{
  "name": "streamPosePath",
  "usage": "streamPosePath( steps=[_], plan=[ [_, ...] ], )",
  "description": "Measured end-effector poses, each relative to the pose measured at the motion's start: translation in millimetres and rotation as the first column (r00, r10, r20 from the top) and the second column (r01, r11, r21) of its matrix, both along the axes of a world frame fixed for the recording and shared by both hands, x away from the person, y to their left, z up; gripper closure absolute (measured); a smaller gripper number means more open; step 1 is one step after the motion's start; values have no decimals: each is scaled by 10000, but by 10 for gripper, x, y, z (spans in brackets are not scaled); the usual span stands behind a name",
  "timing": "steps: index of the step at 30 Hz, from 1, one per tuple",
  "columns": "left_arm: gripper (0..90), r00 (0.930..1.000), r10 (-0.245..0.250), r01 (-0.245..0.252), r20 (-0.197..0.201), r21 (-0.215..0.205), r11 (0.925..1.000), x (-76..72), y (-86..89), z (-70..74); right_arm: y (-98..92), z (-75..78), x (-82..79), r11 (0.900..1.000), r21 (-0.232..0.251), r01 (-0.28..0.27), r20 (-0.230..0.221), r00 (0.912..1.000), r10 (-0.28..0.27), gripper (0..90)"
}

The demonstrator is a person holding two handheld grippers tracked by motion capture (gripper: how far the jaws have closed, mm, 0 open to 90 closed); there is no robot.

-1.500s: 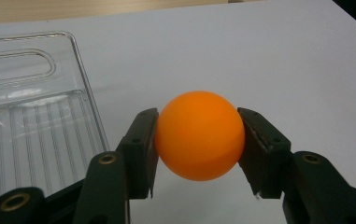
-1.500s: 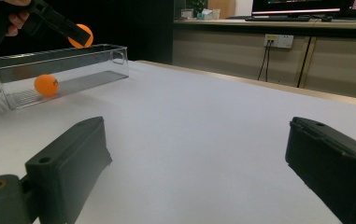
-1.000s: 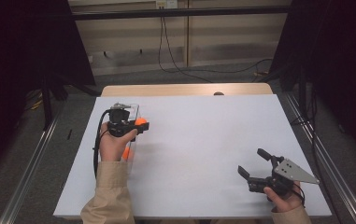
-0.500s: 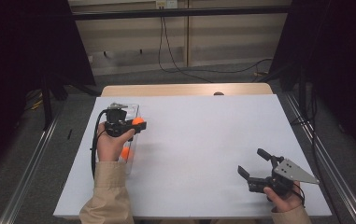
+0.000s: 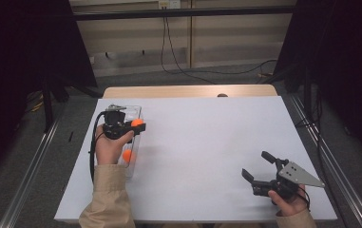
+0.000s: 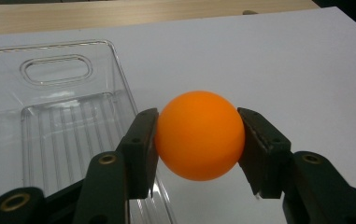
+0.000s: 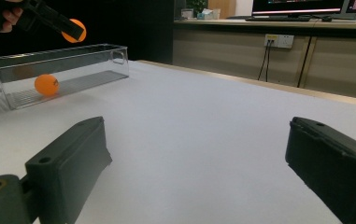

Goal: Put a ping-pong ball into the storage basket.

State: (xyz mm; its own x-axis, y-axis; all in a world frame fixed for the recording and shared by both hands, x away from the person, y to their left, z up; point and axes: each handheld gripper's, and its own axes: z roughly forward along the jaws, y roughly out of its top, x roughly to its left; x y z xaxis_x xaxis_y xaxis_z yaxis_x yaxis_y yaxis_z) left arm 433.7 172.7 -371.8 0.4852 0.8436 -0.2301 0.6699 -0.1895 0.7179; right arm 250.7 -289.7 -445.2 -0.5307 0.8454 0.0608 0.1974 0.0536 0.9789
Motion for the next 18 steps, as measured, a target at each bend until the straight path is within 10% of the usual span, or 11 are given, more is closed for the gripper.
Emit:
streamPosePath(
  steps=[18],
  plan=[
    [510,9998,182,-183,73,47,9998,-5,70,-1,4,0,0,10000,35,5,-10,10000,-5,49]
  ],
)
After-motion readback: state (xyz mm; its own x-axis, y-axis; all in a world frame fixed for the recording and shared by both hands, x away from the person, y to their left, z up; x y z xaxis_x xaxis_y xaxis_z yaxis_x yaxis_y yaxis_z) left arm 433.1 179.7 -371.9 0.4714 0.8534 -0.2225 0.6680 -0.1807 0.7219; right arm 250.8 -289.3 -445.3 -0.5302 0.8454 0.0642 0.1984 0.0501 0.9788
